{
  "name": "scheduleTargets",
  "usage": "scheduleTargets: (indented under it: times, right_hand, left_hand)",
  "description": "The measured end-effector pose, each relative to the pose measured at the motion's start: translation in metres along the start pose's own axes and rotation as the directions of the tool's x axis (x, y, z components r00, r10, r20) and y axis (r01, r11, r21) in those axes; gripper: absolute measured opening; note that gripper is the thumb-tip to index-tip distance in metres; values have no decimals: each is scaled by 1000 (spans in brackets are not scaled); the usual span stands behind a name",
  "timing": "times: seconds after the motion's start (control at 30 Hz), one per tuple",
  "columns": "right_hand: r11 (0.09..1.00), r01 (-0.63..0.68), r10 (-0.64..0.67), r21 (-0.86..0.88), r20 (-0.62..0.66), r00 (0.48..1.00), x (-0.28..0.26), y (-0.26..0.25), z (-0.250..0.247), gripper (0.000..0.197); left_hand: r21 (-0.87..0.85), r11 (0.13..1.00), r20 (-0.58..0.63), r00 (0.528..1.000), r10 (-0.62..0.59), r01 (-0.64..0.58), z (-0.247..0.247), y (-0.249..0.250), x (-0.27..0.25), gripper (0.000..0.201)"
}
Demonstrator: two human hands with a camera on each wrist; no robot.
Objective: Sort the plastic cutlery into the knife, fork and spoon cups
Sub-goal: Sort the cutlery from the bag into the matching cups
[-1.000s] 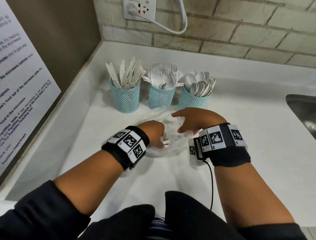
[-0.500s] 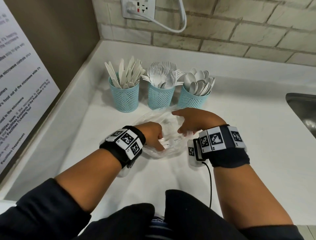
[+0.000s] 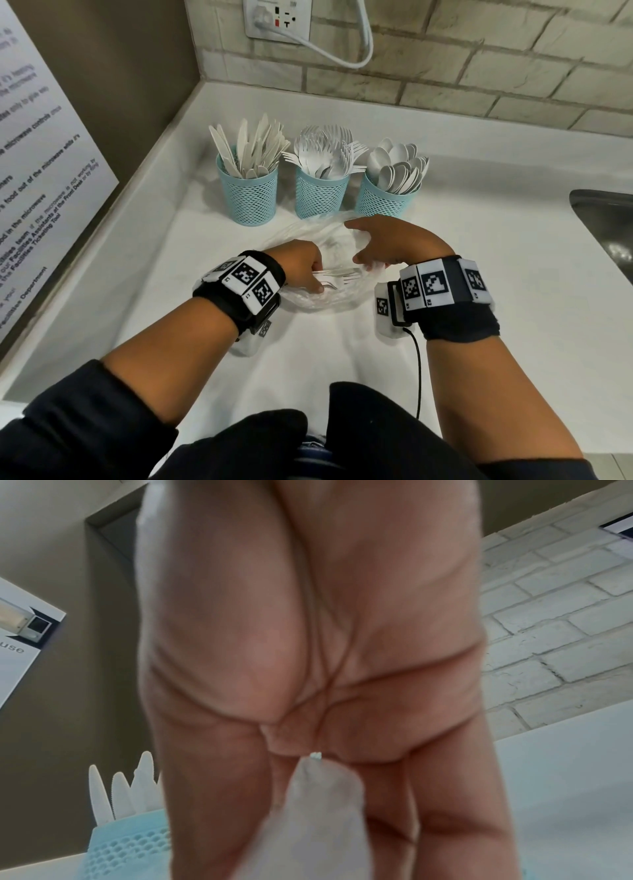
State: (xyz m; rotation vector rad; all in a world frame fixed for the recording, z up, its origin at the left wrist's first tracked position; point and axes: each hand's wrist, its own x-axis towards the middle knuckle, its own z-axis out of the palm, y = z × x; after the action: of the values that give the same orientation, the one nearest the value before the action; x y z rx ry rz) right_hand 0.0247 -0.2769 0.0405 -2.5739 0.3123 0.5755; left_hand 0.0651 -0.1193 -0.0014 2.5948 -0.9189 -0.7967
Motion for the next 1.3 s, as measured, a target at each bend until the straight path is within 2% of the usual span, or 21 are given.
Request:
scheduleTargets:
  times: [0.17, 0.27, 0.37, 0.43, 0.47, 0.53, 0.6, 0.73, 0.87, 1.0, 1.1, 1.17, 1.2, 1.23, 1.3]
  right_hand:
    - [1000, 11, -11, -15, -15, 1000, 1, 1, 0, 69]
    - [1000, 11, -11, -18, -20, 1000, 2, 2, -1, 68]
    - [1000, 10, -9, 3, -35, 999, 2, 5, -2, 68]
    - [1000, 11, -10, 14, -40, 999, 3, 6, -2, 69]
    - [1000, 13, -12, 14, -43, 999, 4, 6, -1, 70]
    - [1000, 22, -22, 17, -45, 999, 5, 6, -1, 70]
    - [999, 26, -24, 42, -44, 999, 6, 6, -2, 70]
    - [998, 45, -41, 48, -70, 997, 4, 9, -4, 69]
    - [997, 71, -72, -22, -62, 995, 3, 8, -3, 68]
    - [998, 67, -67, -14, -26, 997, 2, 4, -4, 74]
    - [996, 84, -87, -27, -135, 987, -4, -1, -18, 76]
    - [987, 155, -137, 50, -259, 956, -7, -6, -27, 70]
    - [966, 209, -153, 152, -313, 937, -7, -8, -30, 65]
    - [918, 269, -157, 292, -355, 922, -7, -12, -31, 58]
    - [753, 354, -144, 555, -386, 911, -7, -20, -30, 46]
  left_hand:
    - [34, 999, 11, 1000, -3, 2, 0, -5, 2, 31]
    - [40, 999, -5, 1000, 25, -25, -3, -8, 2, 23]
    - [-42, 998, -39, 998, 40, -42, -8, -12, 1, 17]
    - [-162, 985, -26, 998, 52, -56, -10, -14, 0, 14]
    - [-257, 965, -20, 998, 52, -55, -10, -14, 0, 14]
    - [-493, 869, -5, 999, 45, -41, -11, -12, -2, 16]
    - [-623, 781, -6, 999, 46, -40, -15, -12, -5, 15]
    - [-625, 777, -2, 996, 94, -75, -26, -16, -11, 5]
    - [-774, 630, -13, 996, 85, -64, -36, -18, -14, 11]
    - [-836, 534, -91, 991, 94, -127, -43, -14, -17, 11]
    - [-881, 447, -145, 988, 59, -156, -45, -11, -17, 12]
    - [-897, 411, -168, 985, 29, -165, -46, -10, -17, 14]
    - [-905, 391, -172, 985, 19, -166, -46, -9, -16, 15]
    - [-912, 374, -171, 985, 18, -165, -47, -8, -15, 15]
    - [-925, 347, -154, 988, 32, -155, -48, -4, -15, 15]
